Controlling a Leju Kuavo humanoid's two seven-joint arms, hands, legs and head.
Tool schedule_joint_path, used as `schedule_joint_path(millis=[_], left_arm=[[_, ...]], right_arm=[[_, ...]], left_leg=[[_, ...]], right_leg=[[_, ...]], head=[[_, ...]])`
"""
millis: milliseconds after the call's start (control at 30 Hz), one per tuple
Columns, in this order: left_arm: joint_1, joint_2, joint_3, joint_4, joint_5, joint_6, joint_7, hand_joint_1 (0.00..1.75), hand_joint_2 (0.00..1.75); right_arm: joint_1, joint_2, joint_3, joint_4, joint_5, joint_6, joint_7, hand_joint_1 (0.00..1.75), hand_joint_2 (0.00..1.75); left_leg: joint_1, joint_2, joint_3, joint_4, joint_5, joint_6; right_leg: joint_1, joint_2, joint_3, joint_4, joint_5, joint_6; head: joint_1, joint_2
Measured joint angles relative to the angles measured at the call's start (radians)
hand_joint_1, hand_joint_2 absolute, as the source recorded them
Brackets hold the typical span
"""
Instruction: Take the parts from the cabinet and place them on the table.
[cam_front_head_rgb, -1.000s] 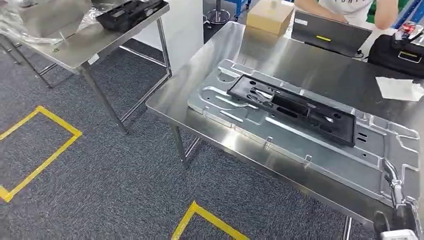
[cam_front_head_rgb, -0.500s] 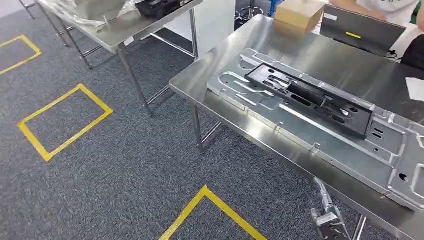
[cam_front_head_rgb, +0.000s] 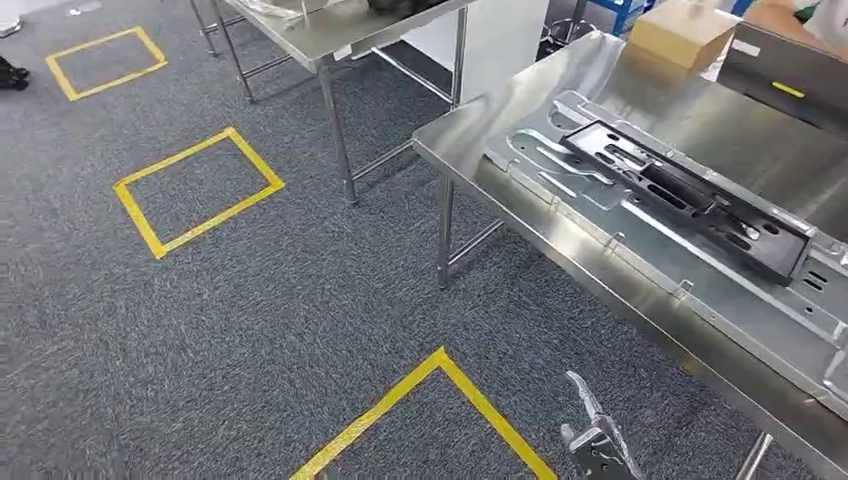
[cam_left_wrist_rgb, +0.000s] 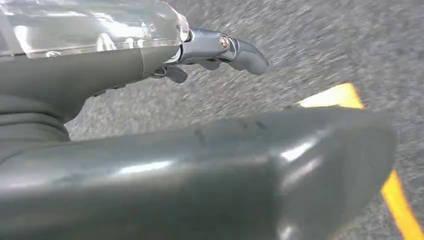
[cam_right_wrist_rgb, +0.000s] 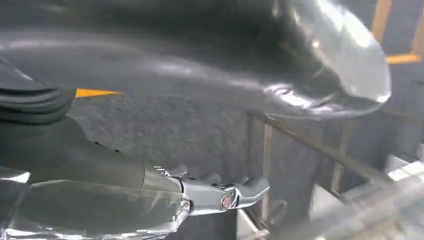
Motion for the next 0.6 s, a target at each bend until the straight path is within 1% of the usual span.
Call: schedule_joint_path(millis=[33, 67, 100, 133, 167, 200, 233, 267, 300, 333, 367, 400, 433, 467, 500, 533, 567, 600], left_arm=[[0.000, -0.002, 0.000, 0.000, -0.005, 0.000, 0.000, 0.00, 0.00], [0.001, -0.005, 0.001, 0.000, -0.009, 0.000, 0.000, 0.00, 0.00], [0.000, -0.006, 0.001, 0.000, -0.014, 0.000, 0.000, 0.00, 0.00], [-0.001, -0.006, 0.000, 0.000, -0.018, 0.000, 0.000, 0.00, 0.00], [-0.001, -0.006, 0.001, 0.000, -0.022, 0.000, 0.001, 0.00, 0.00], [-0.002, -0.005, 0.001, 0.000, -0.027, 0.000, 0.001, 0.00, 0.00], [-0.001, -0.005, 0.001, 0.000, -0.028, 0.000, 0.002, 0.00, 0.00], [0.001, -0.005, 0.001, 0.000, -0.033, 0.000, 0.004, 0.00, 0.00], [0.003, -0.004, 0.001, 0.000, -0.041, 0.001, 0.008, 0.00, 0.00], [0.002, -0.004, 0.001, 0.000, -0.046, 0.001, 0.011, 0.00, 0.00], [0.000, -0.004, 0.000, 0.000, -0.052, 0.000, 0.013, 0.00, 0.00], [-0.001, -0.003, 0.000, 0.000, -0.059, 0.000, 0.015, 0.00, 0.00], [-0.002, -0.001, 0.000, 0.000, -0.060, -0.001, 0.017, 0.00, 0.00], [0.000, -0.001, 0.000, 0.000, -0.061, -0.002, 0.018, 0.00, 0.00], [0.002, 0.000, 0.000, 0.000, -0.061, -0.002, 0.018, 0.00, 0.00], [0.003, 0.001, 0.000, 0.000, -0.062, -0.002, 0.018, 0.00, 0.00], [0.004, 0.003, 0.000, 0.000, -0.068, -0.002, 0.018, 0.00, 0.00], [0.004, 0.004, -0.001, 0.000, -0.076, -0.002, 0.018, 0.00, 0.00]], right_arm=[[-0.012, -0.006, 0.016, 0.024, 0.022, -0.006, 0.018, 0.00, 0.00], [-0.024, -0.013, 0.035, 0.058, 0.053, -0.018, 0.046, 0.00, 0.00], [-0.038, -0.014, 0.049, 0.095, 0.084, -0.033, 0.065, 0.00, 0.00], [-0.056, -0.015, 0.063, 0.141, 0.146, -0.054, 0.102, 0.00, 0.00], [-0.073, -0.016, 0.080, 0.201, 0.244, -0.085, 0.161, 0.00, 0.00], [-0.093, -0.019, 0.098, 0.269, 0.323, -0.115, 0.190, 0.00, 0.00], [-0.111, -0.019, 0.111, 0.330, 0.370, -0.138, 0.202, 0.00, 0.00], [-0.132, -0.019, 0.124, 0.403, 0.412, -0.148, 0.229, 0.00, 0.00], [-0.161, -0.018, 0.134, 0.488, 0.429, -0.151, 0.243, 0.00, 0.00], [-0.180, -0.018, 0.137, 0.560, 0.425, -0.156, 0.236, 0.00, 0.00], [-0.197, -0.013, 0.137, 0.653, 0.403, -0.163, 0.217, 0.00, 0.00], [-0.211, -0.008, 0.137, 0.733, 0.384, -0.170, 0.196, 0.00, 0.00], [-0.222, -0.004, 0.137, 0.815, 0.372, -0.180, 0.174, 0.00, 0.00], [-0.231, 0.000, 0.137, 0.882, 0.367, -0.187, 0.159, 0.00, 0.00], [-0.238, 0.003, 0.137, 0.928, 0.364, -0.192, 0.155, 0.00, 0.00], [-0.248, 0.006, 0.137, 0.967, 0.360, -0.193, 0.152, 0.00, 0.00], [-0.262, 0.009, 0.137, 1.002, 0.346, -0.186, 0.152, 0.00, 0.00], [-0.277, 0.015, 0.133, 1.052, 0.319, -0.165, 0.151, 0.00, 0.00]], left_leg=[[0.002, -0.012, -0.022, 0.008, 0.006, -0.004], [0.005, -0.025, -0.047, 0.021, 0.016, -0.011], [0.006, -0.034, -0.065, 0.035, 0.022, -0.018], [0.003, -0.044, -0.085, 0.052, 0.025, -0.024], [0.002, -0.052, -0.093, 0.064, 0.030, -0.029], [0.002, -0.059, -0.096, 0.066, 0.039, -0.033], [0.004, -0.069, -0.098, 0.062, 0.048, -0.040], [0.007, -0.078, -0.103, 0.062, 0.055, -0.046], [0.010, -0.050, -0.110, 0.076, 0.039, -0.047], [0.009, -0.025, -0.125, 0.114, -0.002, -0.052], [0.012, -0.010, -0.151, 0.183, -0.055, -0.058], [0.014, -0.003, -0.180, 0.263, -0.099, -0.063], [0.016, 0.001, -0.204, 0.336, -0.127, -0.067], [0.017, 0.005, -0.212, 0.382, -0.132, -0.069], [0.018, 0.007, -0.195, 0.373, -0.118, -0.069], [0.018, 0.009, -0.153, 0.317, -0.089, -0.066], [0.017, 0.015, -0.092, 0.226, -0.056, -0.060], [0.011, 0.035, -0.030, 0.132, -0.032, -0.047]], right_leg=[[-0.003, 0.001, 0.033, -0.035, 0.046, 0.001], [-0.006, 0.008, 0.089, -0.110, 0.088, 0.002], [-0.011, 0.035, 0.147, -0.189, 0.083, 0.003], [-0.007, 0.068, 0.204, -0.280, 0.036, 0.002], [-0.009, 0.069, 0.214, -0.313, 0.010, -0.012], [-0.007, 0.058, 0.209, -0.307, 0.011, -0.019], [-0.001, 0.049, 0.208, -0.303, 0.015, -0.025], [-0.003, 0.037, 0.205, -0.307, 0.023, -0.037], [-0.005, 0.020, 0.201, -0.307, 0.032, -0.047], [-0.003, 0.014, 0.196, -0.307, 0.038, -0.053], [-0.002, 0.000, 0.189, -0.307, 0.043, -0.055], [0.000, -0.013, 0.183, -0.307, 0.046, -0.055], [0.001, -0.027, 0.177, -0.306, 0.049, -0.053], [0.001, -0.042, 0.172, -0.305, 0.052, -0.052], [0.002, -0.053, 0.168, -0.304, 0.053, -0.051], [0.002, -0.063, 0.166, -0.303, 0.054, -0.050], [0.003, -0.070, 0.166, -0.304, 0.055, -0.049], [0.004, -0.077, 0.168, -0.304, 0.055, -0.048]], head=[[0.000, 0.000], [0.000, 0.000], [0.000, 0.000], [0.000, 0.000], [0.000, 0.000], [-0.001, 0.000], [-0.001, 0.000], [0.000, 0.000], [-0.001, 0.000], [-0.001, 0.000], [-0.001, 0.000], [-0.001, 0.000], [-0.001, 0.000], [-0.001, 0.000], [-0.001, 0.000], [-0.001, 0.000], [-0.001, 0.000], [-0.001, 0.000]])
